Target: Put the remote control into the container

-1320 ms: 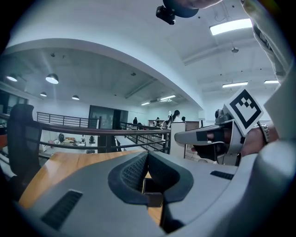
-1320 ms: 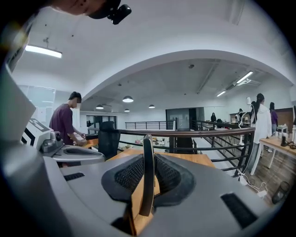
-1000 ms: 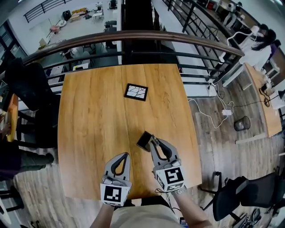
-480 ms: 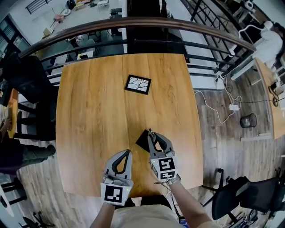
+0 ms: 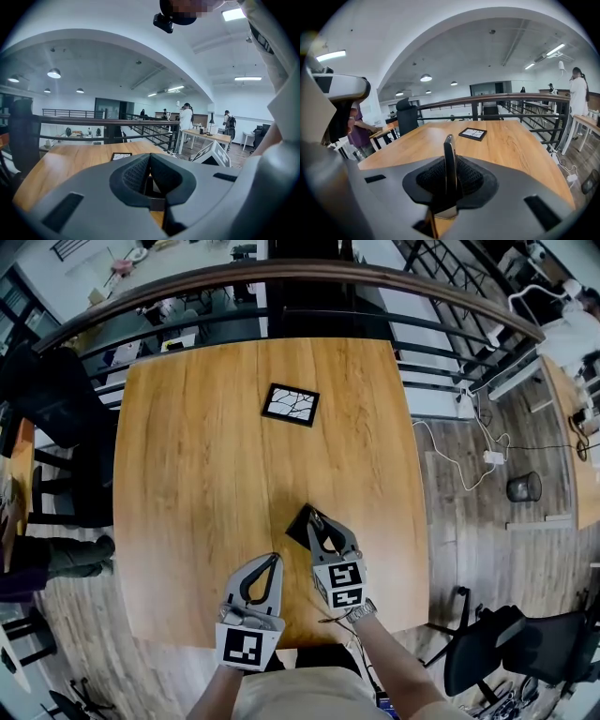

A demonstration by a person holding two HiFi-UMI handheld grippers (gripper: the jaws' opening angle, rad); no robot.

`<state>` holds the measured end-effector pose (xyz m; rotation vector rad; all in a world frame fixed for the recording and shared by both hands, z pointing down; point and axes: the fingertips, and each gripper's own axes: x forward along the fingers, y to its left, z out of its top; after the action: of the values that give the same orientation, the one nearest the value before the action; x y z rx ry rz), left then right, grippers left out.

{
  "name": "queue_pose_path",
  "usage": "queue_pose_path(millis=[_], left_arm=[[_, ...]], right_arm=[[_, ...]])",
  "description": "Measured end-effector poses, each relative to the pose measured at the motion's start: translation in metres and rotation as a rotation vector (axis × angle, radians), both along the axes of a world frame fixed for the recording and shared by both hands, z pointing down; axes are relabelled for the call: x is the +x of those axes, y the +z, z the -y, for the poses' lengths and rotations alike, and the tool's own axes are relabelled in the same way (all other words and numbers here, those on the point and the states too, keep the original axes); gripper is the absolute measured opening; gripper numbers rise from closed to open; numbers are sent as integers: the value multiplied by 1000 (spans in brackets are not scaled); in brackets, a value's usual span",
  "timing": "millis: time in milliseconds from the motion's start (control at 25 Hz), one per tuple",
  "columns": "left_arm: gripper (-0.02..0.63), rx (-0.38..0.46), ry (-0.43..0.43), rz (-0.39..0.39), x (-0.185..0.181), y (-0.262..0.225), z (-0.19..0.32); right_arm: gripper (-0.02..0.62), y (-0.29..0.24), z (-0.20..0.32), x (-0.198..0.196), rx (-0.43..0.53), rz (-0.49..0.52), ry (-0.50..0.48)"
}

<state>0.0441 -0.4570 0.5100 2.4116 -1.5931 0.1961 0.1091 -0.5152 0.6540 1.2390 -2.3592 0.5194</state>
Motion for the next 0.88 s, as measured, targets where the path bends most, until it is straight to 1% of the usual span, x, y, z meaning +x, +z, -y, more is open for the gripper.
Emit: queue_pose_path(millis=[200,400,680,880], left_arm=[[12,-11,7,3,-2,5,-7],[12,4,27,10,0,3,-12],[12,1,55,14,0,8,-27],[12,10,63,-6,-1,4,-36]], right_arm=[[83,7,-3,-3,-15,-22,-2],[83,10,-5,-1,-31,-38,20],[83,-4,-11,0,20,-44,31],[83,-33,-13,2,96,-43,60]])
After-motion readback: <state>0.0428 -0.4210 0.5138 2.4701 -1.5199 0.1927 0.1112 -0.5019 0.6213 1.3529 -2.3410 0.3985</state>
